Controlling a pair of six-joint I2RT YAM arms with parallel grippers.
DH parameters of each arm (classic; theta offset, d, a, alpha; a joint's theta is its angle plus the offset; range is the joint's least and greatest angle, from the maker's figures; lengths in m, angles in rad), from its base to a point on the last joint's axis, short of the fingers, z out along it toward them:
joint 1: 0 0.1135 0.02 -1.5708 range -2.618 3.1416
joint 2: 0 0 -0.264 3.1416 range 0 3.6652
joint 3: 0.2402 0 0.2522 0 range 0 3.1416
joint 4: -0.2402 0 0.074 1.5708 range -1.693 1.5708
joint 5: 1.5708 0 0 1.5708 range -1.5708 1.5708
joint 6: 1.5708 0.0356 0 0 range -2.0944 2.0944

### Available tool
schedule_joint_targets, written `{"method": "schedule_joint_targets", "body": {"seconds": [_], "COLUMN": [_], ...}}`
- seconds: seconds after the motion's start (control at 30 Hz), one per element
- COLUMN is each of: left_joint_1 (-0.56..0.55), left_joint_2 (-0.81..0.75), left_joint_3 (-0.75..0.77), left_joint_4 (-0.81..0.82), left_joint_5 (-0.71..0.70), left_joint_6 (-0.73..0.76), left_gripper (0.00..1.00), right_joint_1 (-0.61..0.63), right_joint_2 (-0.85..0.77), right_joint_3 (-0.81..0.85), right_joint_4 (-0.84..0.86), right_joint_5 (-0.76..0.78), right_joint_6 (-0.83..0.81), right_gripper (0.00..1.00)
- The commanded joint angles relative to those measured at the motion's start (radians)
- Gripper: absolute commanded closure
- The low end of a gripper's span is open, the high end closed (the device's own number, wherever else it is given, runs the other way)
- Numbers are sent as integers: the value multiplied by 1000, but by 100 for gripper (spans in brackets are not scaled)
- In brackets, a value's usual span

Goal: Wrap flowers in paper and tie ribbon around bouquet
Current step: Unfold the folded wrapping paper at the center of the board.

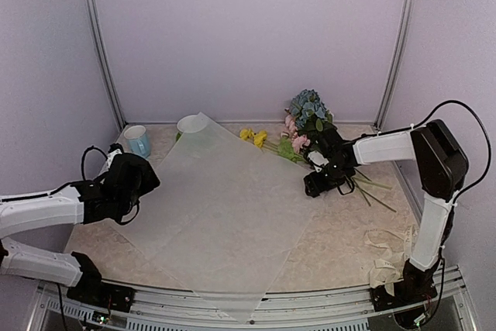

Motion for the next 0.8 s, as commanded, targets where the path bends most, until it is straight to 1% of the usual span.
{"method": "schedule_joint_targets", "body": {"seconds": [0.0,0.1,0.2,0.27,0.33,0.43,0.53,0.67,0.73,0.77], "left_joint_1": [33,34,21,19,23,16,12,12,13,14], "left_joint_2": [187,348,493,560,611,658,695,735,740,742], "left_joint_3": [-47,16,101,143,158,168,174,173,162,159], "left_joint_4": [325,370,363,348,350,355,347,337,349,353], "left_joint_5": [333,429,478,500,524,545,576,614,619,620], "left_joint_6": [207,292,366,392,406,446,484,488,484,483], "left_gripper": [16,17,17,17,17,17,16,16,16,16], "right_joint_1": [15,31,37,24,-13,-42,-54,-51,-46,-41], "right_joint_2": [-46,-80,-151,-195,-205,-170,-88,37,97,123], "right_joint_3": [-114,-159,-175,-158,-115,-36,60,175,264,299], "right_joint_4": [-126,-147,-150,-135,-134,-143,-139,-127,-138,-144], "right_joint_5": [5,-33,-79,-87,-118,-83,-77,-128,-162,-193], "right_joint_6": [57,61,52,39,28,1,-38,-105,-138,-155], "right_gripper": [28,28,29,30,30,26,16,5,5,6]}}
